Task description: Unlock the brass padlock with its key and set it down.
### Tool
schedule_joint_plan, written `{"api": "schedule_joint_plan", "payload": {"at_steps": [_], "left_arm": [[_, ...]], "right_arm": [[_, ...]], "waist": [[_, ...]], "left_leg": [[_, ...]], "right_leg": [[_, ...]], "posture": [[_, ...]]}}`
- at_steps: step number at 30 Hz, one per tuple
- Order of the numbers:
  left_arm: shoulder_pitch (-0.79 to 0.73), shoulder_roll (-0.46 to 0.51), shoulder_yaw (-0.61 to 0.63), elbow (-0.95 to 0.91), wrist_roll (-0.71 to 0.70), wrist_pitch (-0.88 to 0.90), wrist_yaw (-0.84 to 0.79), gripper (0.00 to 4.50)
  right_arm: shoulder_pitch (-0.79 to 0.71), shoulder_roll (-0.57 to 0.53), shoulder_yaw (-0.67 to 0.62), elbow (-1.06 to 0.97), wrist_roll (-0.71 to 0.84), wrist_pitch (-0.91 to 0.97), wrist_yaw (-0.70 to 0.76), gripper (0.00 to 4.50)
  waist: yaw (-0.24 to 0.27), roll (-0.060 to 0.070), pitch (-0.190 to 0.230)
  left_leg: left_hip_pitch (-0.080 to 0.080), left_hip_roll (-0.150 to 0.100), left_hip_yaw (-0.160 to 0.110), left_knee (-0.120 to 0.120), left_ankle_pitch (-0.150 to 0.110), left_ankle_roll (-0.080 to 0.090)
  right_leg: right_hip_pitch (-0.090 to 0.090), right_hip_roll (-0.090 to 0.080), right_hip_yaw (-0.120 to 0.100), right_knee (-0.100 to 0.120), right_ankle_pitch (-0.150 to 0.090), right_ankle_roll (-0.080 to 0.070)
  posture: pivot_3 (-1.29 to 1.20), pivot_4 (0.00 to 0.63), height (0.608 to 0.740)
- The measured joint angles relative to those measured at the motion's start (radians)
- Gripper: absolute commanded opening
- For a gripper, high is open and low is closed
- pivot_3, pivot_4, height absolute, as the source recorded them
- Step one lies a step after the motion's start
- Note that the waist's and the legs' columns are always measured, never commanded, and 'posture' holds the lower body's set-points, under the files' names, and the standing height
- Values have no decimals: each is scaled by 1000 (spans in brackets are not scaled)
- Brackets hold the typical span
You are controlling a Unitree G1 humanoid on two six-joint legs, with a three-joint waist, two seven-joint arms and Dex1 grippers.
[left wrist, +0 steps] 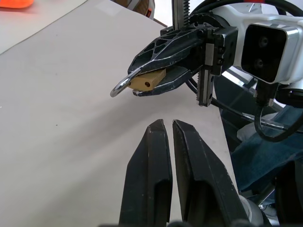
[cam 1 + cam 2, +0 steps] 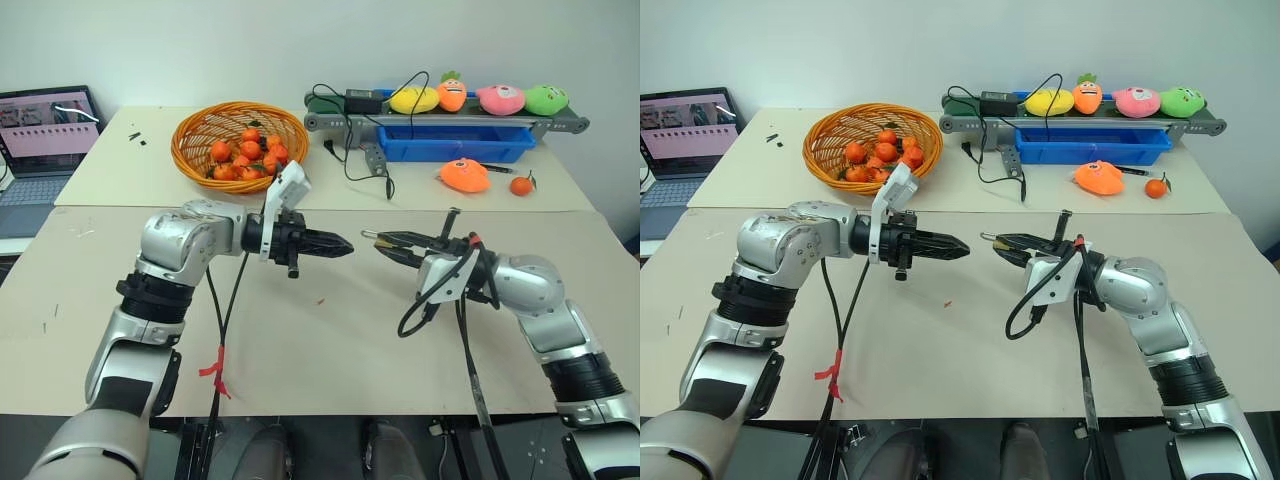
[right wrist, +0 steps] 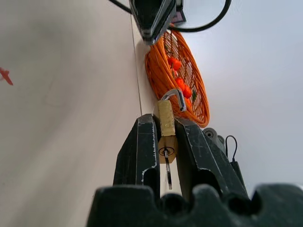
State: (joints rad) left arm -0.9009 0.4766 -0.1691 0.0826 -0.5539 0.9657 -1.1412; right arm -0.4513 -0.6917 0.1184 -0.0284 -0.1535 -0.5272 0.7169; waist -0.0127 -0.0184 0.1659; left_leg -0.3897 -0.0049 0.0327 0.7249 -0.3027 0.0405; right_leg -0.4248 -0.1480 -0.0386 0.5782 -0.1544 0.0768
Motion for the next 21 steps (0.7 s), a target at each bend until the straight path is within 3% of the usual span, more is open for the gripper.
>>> {"api": "schedule_joint_plan", "payload": {"at_steps": [8, 21], "left_arm": [[-22, -16, -4, 61, 13, -35, 1, 282], [-32, -16, -5, 93, 43, -73, -14, 282]], "right_arm": [[36, 31, 24, -106, 2, 78, 0, 212], [73, 26, 24, -115, 1, 80, 0, 212]], "waist": [[1, 0, 0], [0, 0, 0]], "left_leg": [[0, 0, 0, 0, 0, 0], [0, 0, 1, -1, 0, -1]], "right_leg": [[0, 0, 0, 0, 0, 0], [0, 0, 0, 0, 0, 0]], "posture": [[0, 150, 740], [0, 150, 740]]}}
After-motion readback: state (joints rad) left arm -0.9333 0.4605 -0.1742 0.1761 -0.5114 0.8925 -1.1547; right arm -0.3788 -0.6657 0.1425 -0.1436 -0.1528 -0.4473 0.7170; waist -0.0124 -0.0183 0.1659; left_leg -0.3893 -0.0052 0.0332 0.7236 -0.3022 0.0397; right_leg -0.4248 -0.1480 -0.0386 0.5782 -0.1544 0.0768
